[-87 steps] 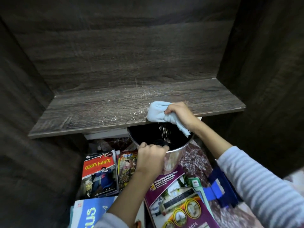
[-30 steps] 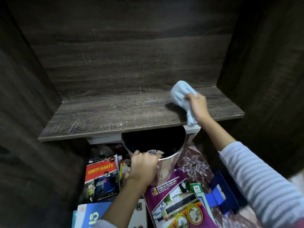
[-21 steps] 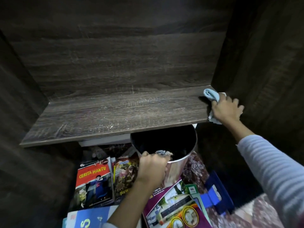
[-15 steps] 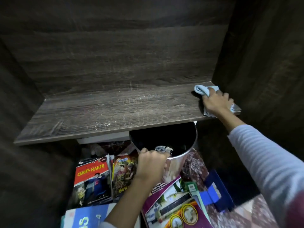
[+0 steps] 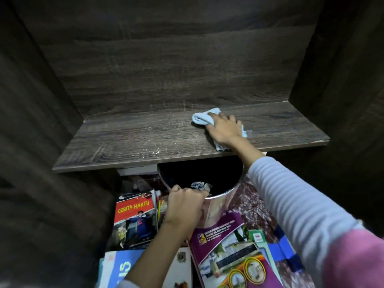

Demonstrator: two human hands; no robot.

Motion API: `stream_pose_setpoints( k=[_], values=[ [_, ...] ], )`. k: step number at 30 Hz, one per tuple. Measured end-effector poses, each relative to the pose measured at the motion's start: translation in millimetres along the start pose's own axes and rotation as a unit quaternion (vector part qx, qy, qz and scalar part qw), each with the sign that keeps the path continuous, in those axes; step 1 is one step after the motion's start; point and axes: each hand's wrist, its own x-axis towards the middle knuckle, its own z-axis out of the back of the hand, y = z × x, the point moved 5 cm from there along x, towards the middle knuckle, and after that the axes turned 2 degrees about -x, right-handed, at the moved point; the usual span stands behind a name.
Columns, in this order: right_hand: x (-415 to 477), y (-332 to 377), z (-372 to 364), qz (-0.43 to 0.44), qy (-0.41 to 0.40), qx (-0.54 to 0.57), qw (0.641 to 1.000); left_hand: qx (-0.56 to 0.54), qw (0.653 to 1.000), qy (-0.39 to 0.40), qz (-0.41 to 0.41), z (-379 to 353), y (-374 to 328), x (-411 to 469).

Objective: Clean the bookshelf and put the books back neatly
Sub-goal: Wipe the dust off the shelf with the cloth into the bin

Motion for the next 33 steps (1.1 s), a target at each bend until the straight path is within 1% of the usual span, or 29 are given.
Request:
stream_pose_setpoints(
  k=[2,10,15,19,21,22,25,27,30,33],
  values=[
    [0,22,-6,0.022,0.006,0.008,1.0,0.025,0.999,0.019,0.02,0,11,-7],
    [7,83,-20,0.058,0.021,0.014,0.998,0.051,0.995,0.016,0.083,1,58,-25],
    [13,116,-27,0.11,0.043,0.042,0.992,0.053,0.993,0.032,0.104,3,75,-28],
    [10,139,-29,0.173,0.087,0.083,0.978,0.043,0.99,0.047,0.123,7,82,-30],
    [4,145,-30,0.192,0.111,0.122,0.968,0.038,0.99,0.05,0.125,8,86,-35],
    [1,148,-32,0.196,0.122,0.15,0.961,0.04,0.99,0.048,0.128,7,90,-38],
    [-6,152,-35,0.195,0.151,0.232,0.941,0.027,0.993,0.002,0.113,9,97,-46],
    [-13,154,-34,0.198,0.158,0.253,0.934,0.013,0.994,0.011,0.107,2,102,-50],
    [-30,156,-34,0.195,0.185,0.268,0.925,0.018,0.994,-0.017,0.105,-2,104,-60],
    [-51,158,-33,0.185,0.197,0.314,0.91,0.017,0.995,-0.014,0.098,-5,99,-68]
  ],
)
